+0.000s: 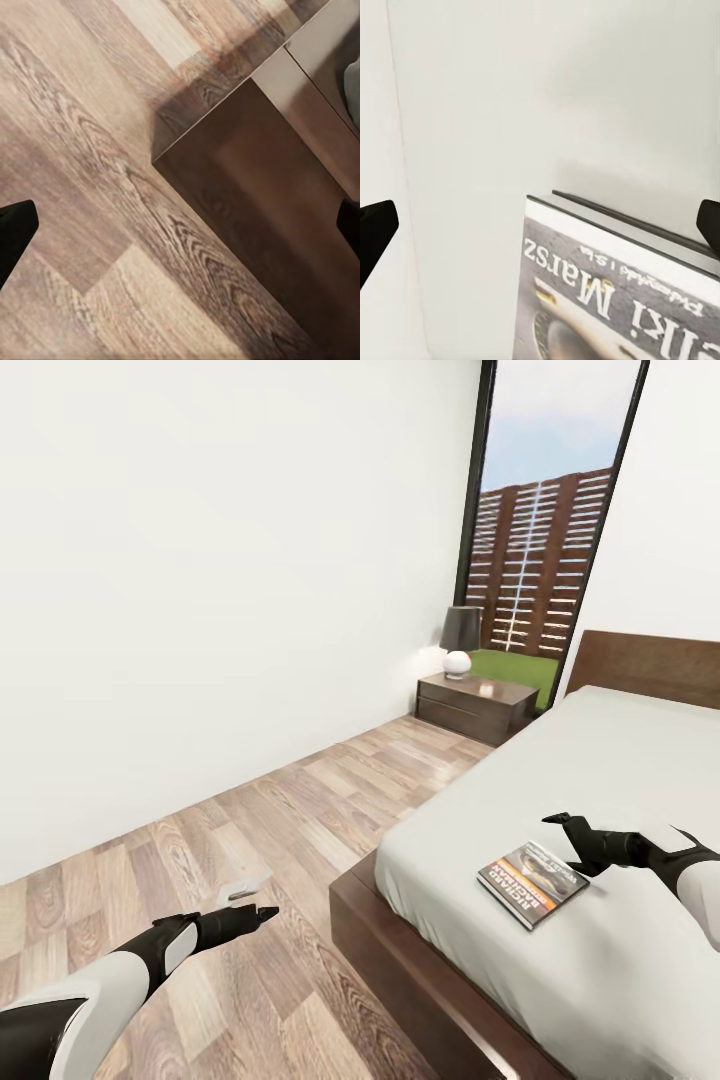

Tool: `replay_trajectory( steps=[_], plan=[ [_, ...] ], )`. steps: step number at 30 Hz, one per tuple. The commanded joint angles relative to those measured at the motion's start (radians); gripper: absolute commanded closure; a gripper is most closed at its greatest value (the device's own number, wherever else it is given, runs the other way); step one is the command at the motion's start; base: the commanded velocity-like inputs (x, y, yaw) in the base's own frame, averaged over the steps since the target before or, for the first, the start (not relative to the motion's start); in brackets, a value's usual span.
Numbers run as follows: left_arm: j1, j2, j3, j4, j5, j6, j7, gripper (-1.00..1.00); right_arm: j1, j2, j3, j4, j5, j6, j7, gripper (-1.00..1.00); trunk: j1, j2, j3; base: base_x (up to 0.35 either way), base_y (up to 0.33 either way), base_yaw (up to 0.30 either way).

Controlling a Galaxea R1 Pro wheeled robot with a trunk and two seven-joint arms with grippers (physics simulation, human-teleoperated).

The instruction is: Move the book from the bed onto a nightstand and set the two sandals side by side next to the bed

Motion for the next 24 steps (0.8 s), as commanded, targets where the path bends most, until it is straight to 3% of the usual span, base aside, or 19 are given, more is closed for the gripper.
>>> replay_trajectory(
  steps=[1,16,24],
  plan=[
    [0.000,0.000,0.008,-0.001,0.005,0.010,-0.003,-1.00,0.000,0.000,0.000,0.000,0.005,0.004,0.004,-1.00,0.000,0.000,-0.001,-0.008,0.007,0.000],
    [0.000,-0.001,0.008,-0.001,0.005,0.010,-0.003,-1.00,0.000,0.001,0.002,0.000,0.005,0.003,0.004,-1.00,0.000,0.000,-0.001,-0.002,0.005,0.000],
    [0.000,-0.001,0.008,-0.001,0.005,0.011,-0.003,-1.00,0.000,0.001,0.002,0.000,0.005,0.003,0.004,-1.00,0.000,0.000,-0.001,0.000,0.105,0.000]
  ],
)
